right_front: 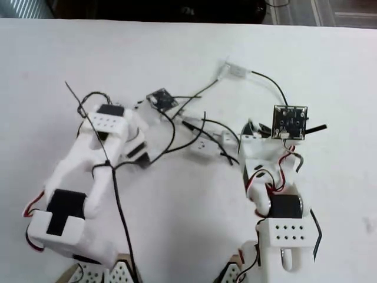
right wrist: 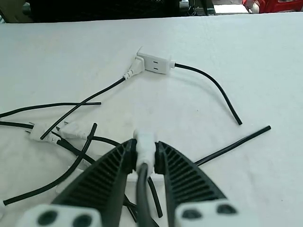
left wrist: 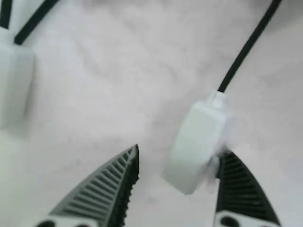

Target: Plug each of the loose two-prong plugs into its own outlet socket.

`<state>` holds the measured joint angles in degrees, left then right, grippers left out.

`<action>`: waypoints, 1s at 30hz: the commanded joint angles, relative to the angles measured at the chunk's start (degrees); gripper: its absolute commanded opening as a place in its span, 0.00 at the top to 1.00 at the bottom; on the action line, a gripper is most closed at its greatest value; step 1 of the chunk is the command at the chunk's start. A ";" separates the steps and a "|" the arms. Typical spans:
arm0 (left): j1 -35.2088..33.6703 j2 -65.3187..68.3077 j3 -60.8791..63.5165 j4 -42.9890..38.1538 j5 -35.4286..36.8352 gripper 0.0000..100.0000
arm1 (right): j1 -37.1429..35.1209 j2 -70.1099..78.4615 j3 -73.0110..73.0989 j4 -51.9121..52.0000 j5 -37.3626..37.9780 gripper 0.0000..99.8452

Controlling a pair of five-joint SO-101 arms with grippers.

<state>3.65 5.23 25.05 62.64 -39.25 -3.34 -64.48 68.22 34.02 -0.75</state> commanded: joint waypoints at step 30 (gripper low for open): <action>1.36 0.40 -15.30 14.24 -4.66 0.80 | -2.15 -0.66 0.62 -1.01 0.00 0.98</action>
<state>7.16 5.49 11.25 81.80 -43.21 -5.19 -64.48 69.45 34.02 -0.75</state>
